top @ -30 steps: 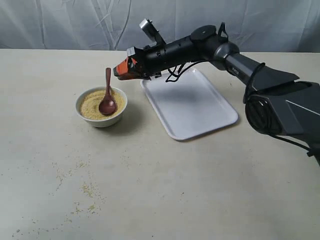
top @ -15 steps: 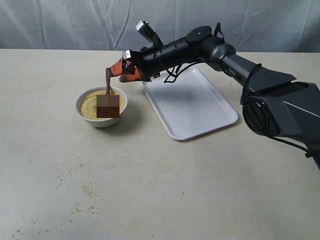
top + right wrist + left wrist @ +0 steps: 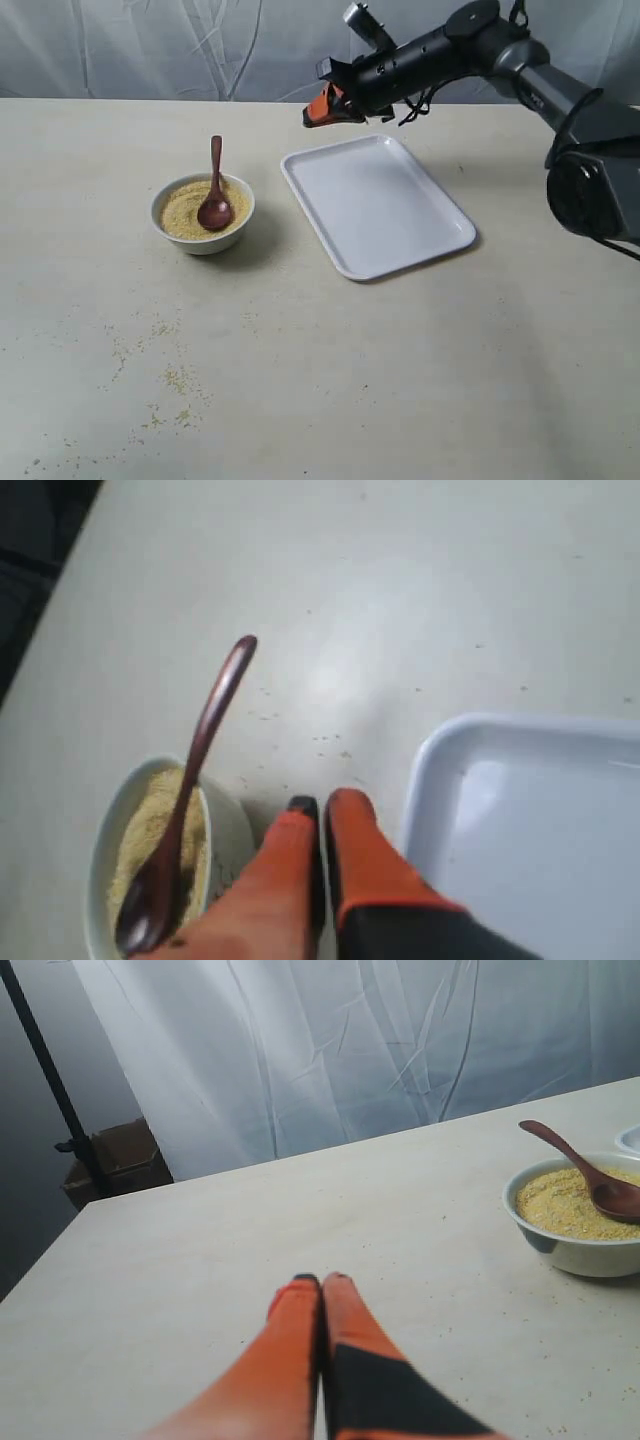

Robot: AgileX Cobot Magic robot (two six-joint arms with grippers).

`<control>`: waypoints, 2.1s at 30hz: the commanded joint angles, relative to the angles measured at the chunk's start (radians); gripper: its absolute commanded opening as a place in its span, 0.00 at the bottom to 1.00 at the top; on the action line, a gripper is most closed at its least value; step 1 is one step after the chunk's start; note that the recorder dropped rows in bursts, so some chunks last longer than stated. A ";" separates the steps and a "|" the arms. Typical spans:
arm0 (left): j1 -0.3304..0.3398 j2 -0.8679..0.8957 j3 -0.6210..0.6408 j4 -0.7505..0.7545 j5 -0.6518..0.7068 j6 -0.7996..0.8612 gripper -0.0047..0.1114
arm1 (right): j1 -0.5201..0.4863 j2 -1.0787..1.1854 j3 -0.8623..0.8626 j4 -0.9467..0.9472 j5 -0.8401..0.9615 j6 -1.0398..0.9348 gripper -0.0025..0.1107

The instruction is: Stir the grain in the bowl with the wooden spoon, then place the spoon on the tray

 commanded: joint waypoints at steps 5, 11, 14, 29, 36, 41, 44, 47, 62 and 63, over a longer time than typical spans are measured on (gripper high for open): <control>0.000 -0.005 0.003 -0.003 -0.004 -0.001 0.04 | 0.079 -0.184 -0.005 -0.435 0.014 0.217 0.03; 0.000 -0.005 0.003 -0.003 -0.004 -0.001 0.04 | 0.197 -0.372 0.121 -0.726 0.014 0.364 0.03; 0.000 -0.005 0.003 -0.003 -0.004 -0.001 0.04 | 0.277 -0.479 0.273 -0.799 0.014 0.405 0.03; 0.000 -0.005 0.003 -0.003 -0.004 -0.001 0.04 | 0.736 -0.490 0.480 -1.270 -0.148 0.825 0.02; 0.000 -0.005 0.003 -0.003 -0.004 -0.001 0.04 | 0.717 -0.261 0.189 -1.484 -0.072 0.911 0.02; 0.000 -0.005 0.003 -0.003 -0.004 -0.001 0.04 | 0.661 -0.210 0.183 -1.463 -0.076 0.966 0.02; 0.000 -0.005 0.003 -0.003 -0.004 -0.001 0.04 | 0.634 -0.204 0.183 -1.382 -0.080 0.962 0.02; 0.000 -0.005 0.003 -0.003 -0.004 -0.001 0.04 | 0.631 -0.204 0.183 -1.380 -0.088 0.959 0.02; 0.000 -0.005 0.003 -0.003 -0.004 -0.001 0.04 | 0.658 -0.171 0.183 -1.211 -0.090 0.891 0.02; 0.000 -0.005 0.003 -0.003 -0.004 -0.001 0.04 | 0.663 -0.171 0.183 -1.203 -0.093 0.891 0.02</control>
